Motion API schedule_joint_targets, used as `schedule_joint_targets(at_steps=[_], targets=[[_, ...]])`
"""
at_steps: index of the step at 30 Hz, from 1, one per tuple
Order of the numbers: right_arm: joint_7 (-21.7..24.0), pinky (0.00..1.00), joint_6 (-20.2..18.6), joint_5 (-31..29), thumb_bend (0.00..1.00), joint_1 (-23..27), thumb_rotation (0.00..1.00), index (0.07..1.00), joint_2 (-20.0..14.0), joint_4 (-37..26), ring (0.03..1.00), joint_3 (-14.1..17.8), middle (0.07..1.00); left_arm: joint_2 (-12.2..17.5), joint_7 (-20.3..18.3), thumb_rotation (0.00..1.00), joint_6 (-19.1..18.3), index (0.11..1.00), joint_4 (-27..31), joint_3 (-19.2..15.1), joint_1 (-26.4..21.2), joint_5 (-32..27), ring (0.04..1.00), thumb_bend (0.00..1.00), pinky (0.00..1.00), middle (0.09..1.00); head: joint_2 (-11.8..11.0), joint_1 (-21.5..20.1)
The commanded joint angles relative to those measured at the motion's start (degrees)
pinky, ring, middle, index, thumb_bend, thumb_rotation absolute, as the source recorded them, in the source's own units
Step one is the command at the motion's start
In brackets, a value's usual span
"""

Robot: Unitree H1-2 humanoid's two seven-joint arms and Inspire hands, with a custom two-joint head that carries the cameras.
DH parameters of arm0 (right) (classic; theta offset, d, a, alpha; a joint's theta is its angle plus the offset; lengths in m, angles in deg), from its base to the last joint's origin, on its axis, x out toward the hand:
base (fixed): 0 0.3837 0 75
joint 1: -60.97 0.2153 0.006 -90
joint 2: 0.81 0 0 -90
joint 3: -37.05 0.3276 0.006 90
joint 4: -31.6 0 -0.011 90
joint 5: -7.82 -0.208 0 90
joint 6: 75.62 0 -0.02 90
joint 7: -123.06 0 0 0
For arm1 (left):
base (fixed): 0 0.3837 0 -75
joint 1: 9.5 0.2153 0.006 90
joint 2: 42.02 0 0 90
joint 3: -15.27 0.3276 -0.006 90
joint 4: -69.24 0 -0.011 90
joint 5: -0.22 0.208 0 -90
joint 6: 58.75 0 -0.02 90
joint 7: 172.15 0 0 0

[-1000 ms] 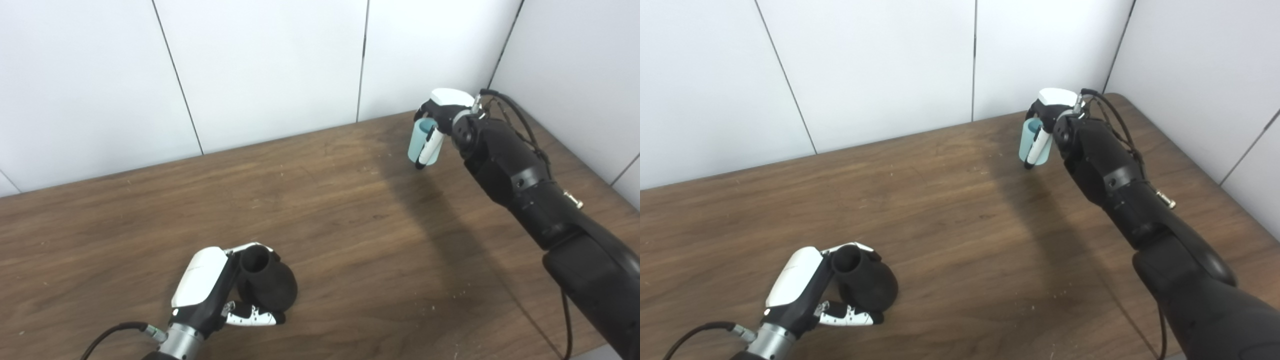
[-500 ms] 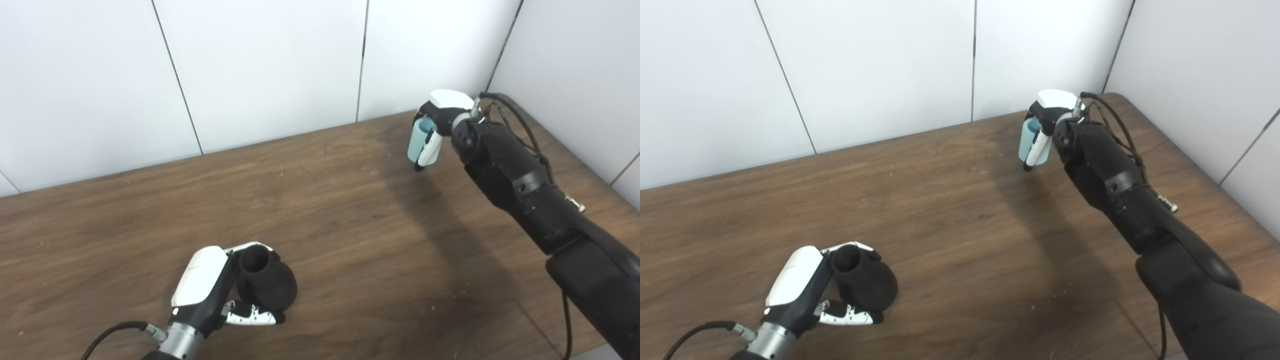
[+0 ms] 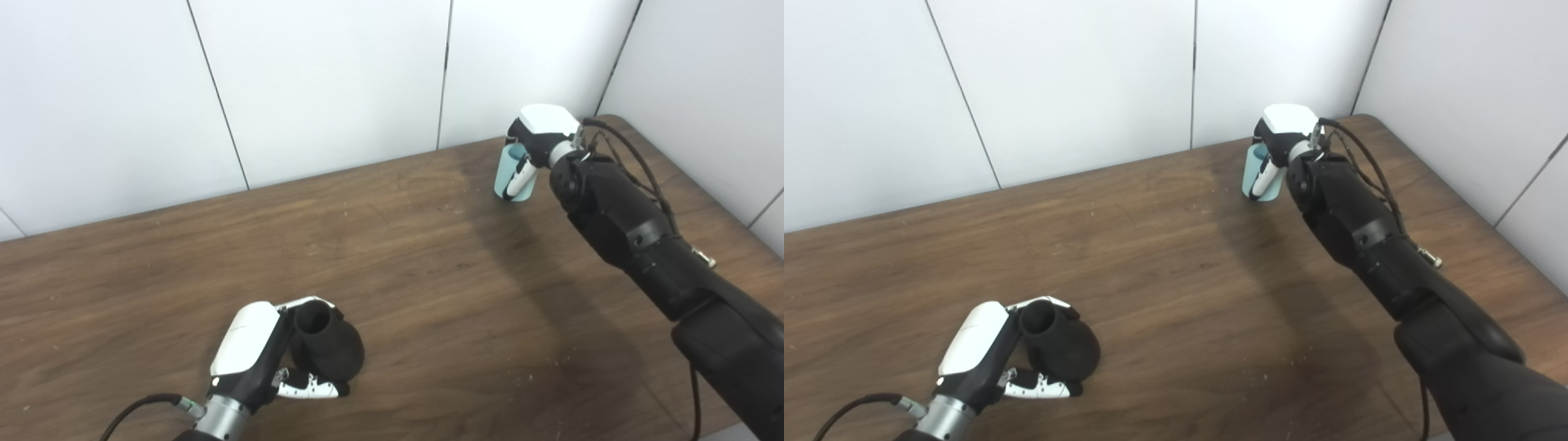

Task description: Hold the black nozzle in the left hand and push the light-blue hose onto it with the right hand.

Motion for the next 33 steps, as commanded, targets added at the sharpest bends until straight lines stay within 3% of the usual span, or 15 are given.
schedule_joint_targets(at_steps=[1, 11, 16, 20, 24, 33], targets=[[-2.0, 0.36, 1.1, 0.4, 0.5, 2.6, 0.0, 0.44, -1.9, -1.1, 0.444, 1.0, 0.511, 1.2, -6.6, 0.0, -4.1, 0.489, -4.1, 1.9, 3.4, 0.2, 0.586, 0.52, 0.59, 0.485, 0.1, 0.1], [1.4, 0.36, 1.1, -1.0, 0.5, 3.1, 0.0, 0.496, -3.2, -4.7, 0.424, 1.5, 0.494, 0.7, -7.1, 0.0, -5.0, 0.489, -3.4, 1.9, 3.4, 0.5, 0.585, 0.52, 0.58, 0.487, 0.6, 1.5], [3.9, 0.33, -0.7, -0.6, 0.5, 1.4, 0.0, 0.494, -2.7, -13.5, 0.42, 1.9, 0.506, 0.4, -7.3, 0.0, -5.3, 0.489, -3.1, 2.0, 3.2, 1.1, 0.582, 0.52, 0.56, 0.487, 1.0, 3.1], [7.2, 0.32, -1.4, -1.6, 0.5, -1.2, 0.0, 0.499, -1.6, -25.2, 0.419, 2.5, 0.516, -0.1, -7.6, 0.0, -6.3, 0.489, -2.7, 2.4, 3.3, 1.8, 0.58, 0.52, 0.55, 0.487, 1.5, 5.2], [10.5, 0.31, 0.3, -5.3, 0.5, -4.0, 0.0, 0.482, -0.9, -36.3, 0.425, 3.6, 0.511, -0.7, -8.1, 0.0, -7.6, 0.486, -1.9, 2.9, 3.4, 2.6, 0.585, 0.52, 0.55, 0.492, 2.3, 8.1], [17.5, 0.3, 0.8, -9.2, 0.5, -7.4, 0.0, 0.491, 0.1, -47.0, 0.425, 4.5, 0.513, -3.1, -8.1, 0.0, -9.1, 0.484, -1.7, 4.0, 3.5, 4.7, 0.597, 0.52, 0.58, 0.496, 4.0, 16.2]])
